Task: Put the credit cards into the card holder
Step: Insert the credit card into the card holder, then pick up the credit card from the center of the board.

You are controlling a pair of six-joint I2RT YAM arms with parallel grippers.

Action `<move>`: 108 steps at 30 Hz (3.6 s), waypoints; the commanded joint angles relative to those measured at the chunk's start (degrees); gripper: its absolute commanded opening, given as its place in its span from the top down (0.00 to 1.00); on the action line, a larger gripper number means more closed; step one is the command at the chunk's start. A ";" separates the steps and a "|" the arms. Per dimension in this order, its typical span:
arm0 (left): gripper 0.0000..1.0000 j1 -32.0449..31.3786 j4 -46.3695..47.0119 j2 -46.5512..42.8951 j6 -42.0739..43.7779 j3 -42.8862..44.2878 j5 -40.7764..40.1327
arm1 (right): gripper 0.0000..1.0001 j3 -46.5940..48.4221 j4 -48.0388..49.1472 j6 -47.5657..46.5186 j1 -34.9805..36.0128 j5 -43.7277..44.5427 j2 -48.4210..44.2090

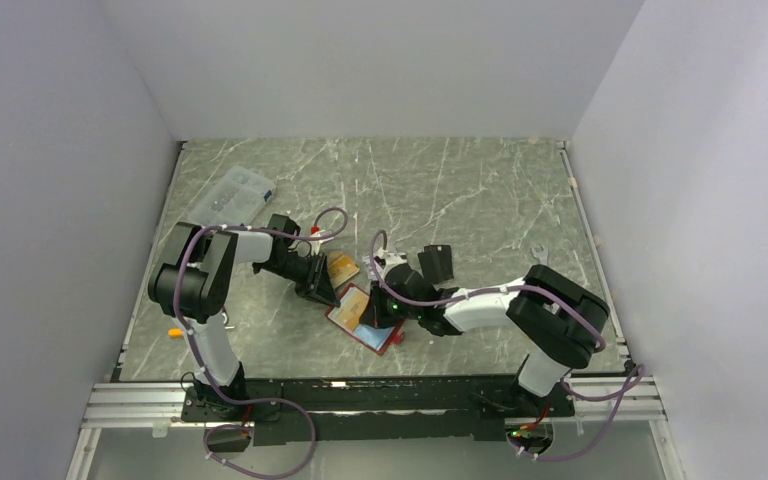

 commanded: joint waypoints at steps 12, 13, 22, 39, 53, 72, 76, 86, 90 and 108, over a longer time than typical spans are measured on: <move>0.75 -1.02 -1.29 -1.88 2.44 1.36 3.59 | 1.00 5.82 -0.47 -2.69 0.30 -0.16 4.09; 0.75 -1.09 -1.24 -1.80 2.42 1.41 3.86 | 1.00 5.78 -0.40 -2.72 0.32 -0.16 3.93; 0.83 -1.21 -2.18 -1.50 3.29 1.73 2.04 | 0.96 1.85 -0.56 -2.46 -0.56 1.29 -2.46; 0.83 -1.84 -2.52 -1.25 3.15 2.01 1.01 | 0.99 5.77 1.53 -3.36 -1.74 1.51 2.67; 0.83 -1.80 -2.52 -1.28 2.99 2.14 0.68 | 1.00 0.74 -0.78 -2.89 -1.03 2.85 0.48; 0.71 -4.36 -3.13 -1.67 3.65 2.67 0.10 | 1.00 3.07 4.38 -2.15 0.48 3.85 3.74; 0.71 -4.32 -5.43 -1.54 6.19 3.88 0.06 | 1.00 1.70 2.90 -2.28 0.48 2.18 1.73; 0.68 -3.33 -11.95 -8.45 10.29 5.08 -1.14 | 0.62 -3.62 -0.39 -3.44 0.04 0.79 -7.92; 0.68 -2.30 -15.01 -11.04 12.03 6.12 -1.91 | 0.52 -0.65 -2.23 -5.30 -2.84 -1.37 -11.82; 0.66 -3.82 -10.18 4.50 7.46 36.26 -7.68 | 0.31 4.29 -11.59 -5.83 -19.32 5.76 -14.53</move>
